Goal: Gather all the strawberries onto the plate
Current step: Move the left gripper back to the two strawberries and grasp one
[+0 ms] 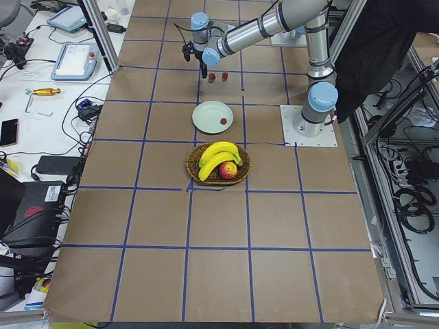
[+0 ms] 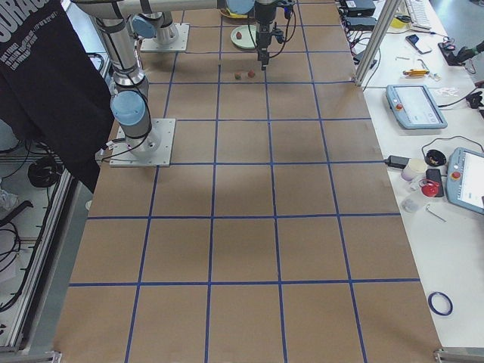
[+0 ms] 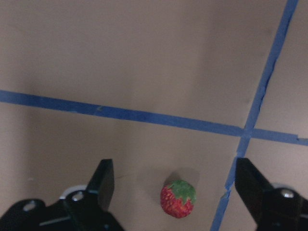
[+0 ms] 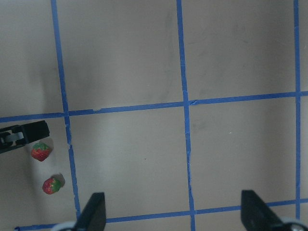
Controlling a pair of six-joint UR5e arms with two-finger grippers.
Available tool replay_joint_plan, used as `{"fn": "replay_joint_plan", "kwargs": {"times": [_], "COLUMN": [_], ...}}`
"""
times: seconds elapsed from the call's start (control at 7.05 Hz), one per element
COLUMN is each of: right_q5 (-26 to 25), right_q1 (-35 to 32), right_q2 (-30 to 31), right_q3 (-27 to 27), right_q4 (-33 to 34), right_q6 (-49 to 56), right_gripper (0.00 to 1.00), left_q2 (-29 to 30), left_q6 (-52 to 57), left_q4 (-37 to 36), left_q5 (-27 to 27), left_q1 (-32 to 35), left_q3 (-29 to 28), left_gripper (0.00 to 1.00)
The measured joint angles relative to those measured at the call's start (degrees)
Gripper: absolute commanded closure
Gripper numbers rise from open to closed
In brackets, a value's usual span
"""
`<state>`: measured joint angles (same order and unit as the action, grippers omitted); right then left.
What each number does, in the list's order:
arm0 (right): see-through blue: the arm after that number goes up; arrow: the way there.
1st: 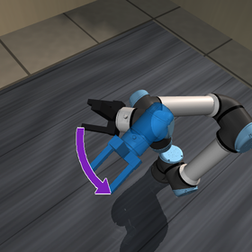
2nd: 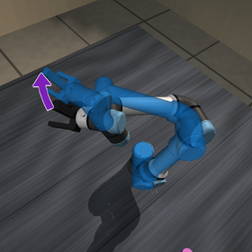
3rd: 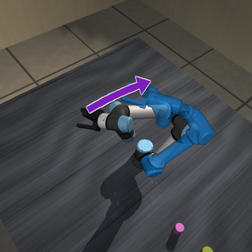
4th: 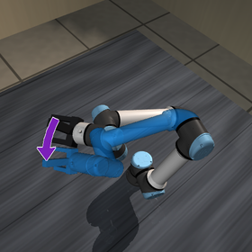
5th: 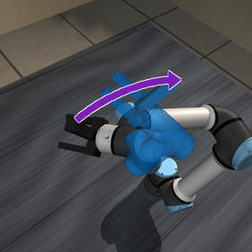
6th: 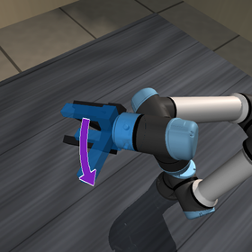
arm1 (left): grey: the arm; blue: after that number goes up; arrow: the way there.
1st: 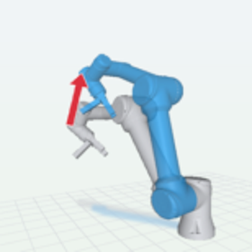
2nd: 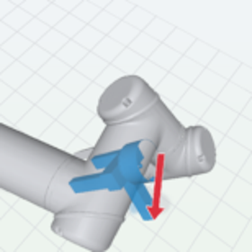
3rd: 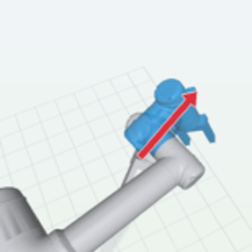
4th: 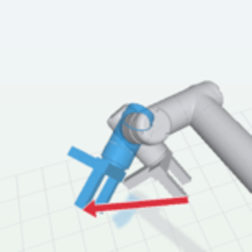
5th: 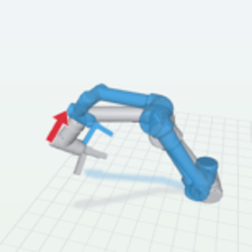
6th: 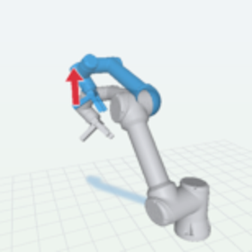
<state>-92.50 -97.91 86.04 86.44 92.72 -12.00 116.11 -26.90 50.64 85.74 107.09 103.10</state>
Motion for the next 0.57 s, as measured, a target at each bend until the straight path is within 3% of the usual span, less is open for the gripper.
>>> {"fn": "replay_joint_plan", "kwargs": {"times": [0.14,0.28,0.43,0.57], "right_q5": [0.02,0.01,0.00,0.01], "right_q1": [0.00,0.00,0.00,0.00], "right_q2": [0.00,0.00,0.00,0.00], "right_q3": [0.01,-0.04,-0.14,-0.24], "right_q4": [0.00,0.00,0.00,0.00], "right_q6": [0.00,0.02,0.04,0.05], "right_gripper": [0.00,0.00,0.00,0.00], "left_q2": [1.04,1.57,1.85,1.93], "left_q6": [-0.09,-0.05,-0.04,-0.04], "left_q4": [0.04,0.26,0.39,0.45], "left_q5": [1.37,2.36,2.78,2.92], "left_q1": [1.26,2.03,2.39,2.58], "left_q3": [0.27,0.88,1.32,1.47], "left_gripper": [0.13,0.22,0.51,0.69]}}
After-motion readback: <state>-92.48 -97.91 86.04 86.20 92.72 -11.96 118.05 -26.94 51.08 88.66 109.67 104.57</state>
